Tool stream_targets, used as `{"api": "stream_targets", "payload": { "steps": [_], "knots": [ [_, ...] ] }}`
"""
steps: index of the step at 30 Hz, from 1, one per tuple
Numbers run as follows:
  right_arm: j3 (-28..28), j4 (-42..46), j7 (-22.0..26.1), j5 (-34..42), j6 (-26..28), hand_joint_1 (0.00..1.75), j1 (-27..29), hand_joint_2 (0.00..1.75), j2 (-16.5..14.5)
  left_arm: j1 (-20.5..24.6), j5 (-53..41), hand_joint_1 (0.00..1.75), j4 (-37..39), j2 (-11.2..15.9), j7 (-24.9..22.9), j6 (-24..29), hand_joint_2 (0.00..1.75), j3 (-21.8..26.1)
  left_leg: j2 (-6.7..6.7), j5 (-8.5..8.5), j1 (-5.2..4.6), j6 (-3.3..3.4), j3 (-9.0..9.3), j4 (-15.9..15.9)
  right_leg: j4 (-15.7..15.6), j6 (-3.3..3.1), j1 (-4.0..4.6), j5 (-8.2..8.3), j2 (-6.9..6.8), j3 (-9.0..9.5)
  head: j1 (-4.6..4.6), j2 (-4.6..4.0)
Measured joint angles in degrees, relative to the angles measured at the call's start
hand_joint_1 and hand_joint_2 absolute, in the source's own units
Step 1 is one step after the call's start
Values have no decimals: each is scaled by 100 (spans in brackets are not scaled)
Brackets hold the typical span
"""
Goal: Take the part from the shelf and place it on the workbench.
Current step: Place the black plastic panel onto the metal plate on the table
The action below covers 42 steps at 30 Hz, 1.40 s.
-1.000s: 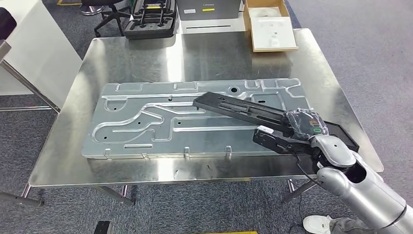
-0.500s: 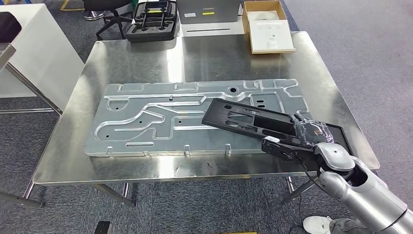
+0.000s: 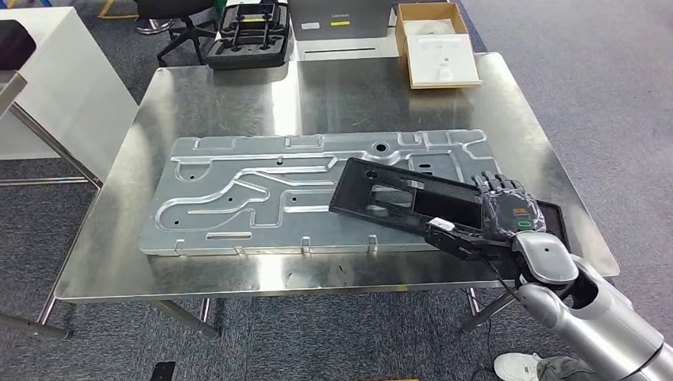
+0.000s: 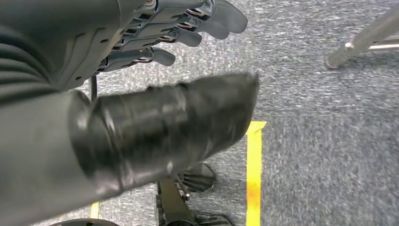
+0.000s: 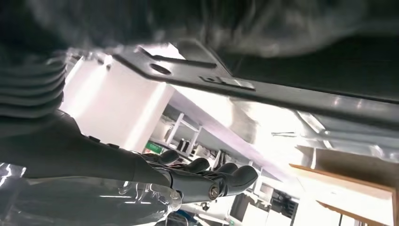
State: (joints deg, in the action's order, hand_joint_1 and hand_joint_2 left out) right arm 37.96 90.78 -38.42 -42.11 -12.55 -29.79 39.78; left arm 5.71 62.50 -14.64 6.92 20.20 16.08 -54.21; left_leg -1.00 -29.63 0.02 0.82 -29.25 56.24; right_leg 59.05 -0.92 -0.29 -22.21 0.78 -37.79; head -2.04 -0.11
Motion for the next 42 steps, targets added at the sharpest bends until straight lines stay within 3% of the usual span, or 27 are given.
{"api": "stream_targets", "payload": {
  "steps": [2,8,10,11,12,14,15,16,17,19,20,22,25,27,29,31,32,33,35,37,40,42],
  "knots": [
    [-10,65,69,-16,60,0,21,0,-27,-1,32,0,0,-3,-83,61,175,28,0,-10,-4,17,-5,23,-3,7,-8,4,0,1,-2,0],
    [-21,320,342,101,103,0,74,0,-189,1,21,0,0,-15,-230,101,175,96,0,5,-15,77,-36,69,-24,72,-16,52,2,10,-2,0],
    [-21,406,426,141,161,0,81,0,-233,6,-14,0,0,-29,-297,103,175,97,12,122,10,125,26,-59,-55,119,-17,58,-1,18,2,0],
    [-21,439,463,144,198,0,82,0,-251,10,-34,0,0,-37,-329,104,175,97,24,190,25,149,60,-141,19,141,-17,-25,-5,-12,8,0],
    [-21,464,487,142,231,0,85,0,-271,13,-51,0,0,-45,-358,107,175,98,38,244,43,166,89,-211,220,164,-23,-178,-10,-89,15,0],
    [-21,485,503,132,263,0,109,0,-310,9,-68,0,0,-55,-392,118,175,98,55,274,43,181,78,-233,924,216,-60,-572,-16,-351,25,0],
    [-21,488,503,128,269,0,132,0,-328,6,-71,0,0,-59,-403,124,175,98,58,273,45,179,65,-219,1249,250,-91,-691,-17,-466,27,0],
    [-21,489,505,126,270,0,153,0,-343,2,-72,0,0,-63,-408,130,175,98,59,267,52,171,52,-196,1406,289,-128,-706,-19,-505,27,0],
    [-21,493,507,124,272,0,166,0,-355,0,-73,0,0,-68,-412,133,175,98,57,255,66,153,36,-163,1347,333,-167,-621,-23,-439,27,0],
    [-21,509,519,116,293,0,174,0,-376,1,-82,0,0,-74,-429,133,175,98,49,193,110,71,-12,-47,708,441,-244,-364,-45,-54,28,0],
    [-21,520,531,111,319,0,174,0,-387,4,-98,0,1,-68,-451,123,175,98,41,151,121,15,-60,29,433,460,-251,-289,-44,115,36,1],
    [-21,551,562,99,398,0,182,0,-409,4,-146,0,2,-54,-501,93,175,97,20,83,116,-89,-148,170,234,387,-233,-338,-22,229,42,1],
    [-34,642,579,140,570,0,188,0,-427,0,-179,0,2,-66,-544,102,175,96,11,22,135,-169,-238,299,291,195,-197,-349,-11,141,33,0],
    [-76,743,554,210,733,0,198,0,-435,2,-179,0,2,-82,-563,144,175,96,37,-226,155,-179,-390,623,279,119,-168,-313,-23,99,32,0],
    [-134,848,513,256,910,0,225,0,-457,6,-180,0,2,-91,-580,186,175,96,57,-629,141,-156,-672,1304,274,57,-116,-273,-34,50,32,0],
    [-179,925,486,277,1009,0,270,0,-482,2,-181,0,2,-93,-592,208,175,96,57,-820,101,-98,-881,1833,275,2,-48,-232,-39,-9,34,0],
    [-197,953,482,285,1026,0,292,0,-491,-1,-181,0,2,-93,-596,211,175,96,57,-760,68,-52,-855,1830,275,-18,-19,-208,-39,-37,34,0],
    [-211,979,480,289,1035,0,307,0,-497,-2,-182,0,2,-93,-598,213,175,96,57,-612,26,1,-721,1614,275,-30,3,-184,-38,-62,36,0],
    [-250,1035,479,313,1102,0,328,0,-507,11,-181,0,2,-91,-596,227,175,96,62,-308,-70,109,-280,849,270,-26,23,-125,-39,-100,38,0],
    [-310,1085,491,437,1274,0,349,0,-525,28,-165,0,2,-87,-565,251,175,96,69,-157,-140,167,-42,371,246,17,14,-56,-46,-111,39,0],
    [-414,1133,569,1160,1696,0,384,0,-561,31,-92,0,2,-88,-475,267,175,98,80,-11,-154,211,-66,203,170,113,-15,46,-54,-115,40,0],
    [-513,1159,721,2095,2155,0,392,0,-569,28,-60,0,2,-97,-431,286,175,98,99,160,-126,264,-96,74,354,165,-20,-204,-53,-192,49,0]
  ]
}}
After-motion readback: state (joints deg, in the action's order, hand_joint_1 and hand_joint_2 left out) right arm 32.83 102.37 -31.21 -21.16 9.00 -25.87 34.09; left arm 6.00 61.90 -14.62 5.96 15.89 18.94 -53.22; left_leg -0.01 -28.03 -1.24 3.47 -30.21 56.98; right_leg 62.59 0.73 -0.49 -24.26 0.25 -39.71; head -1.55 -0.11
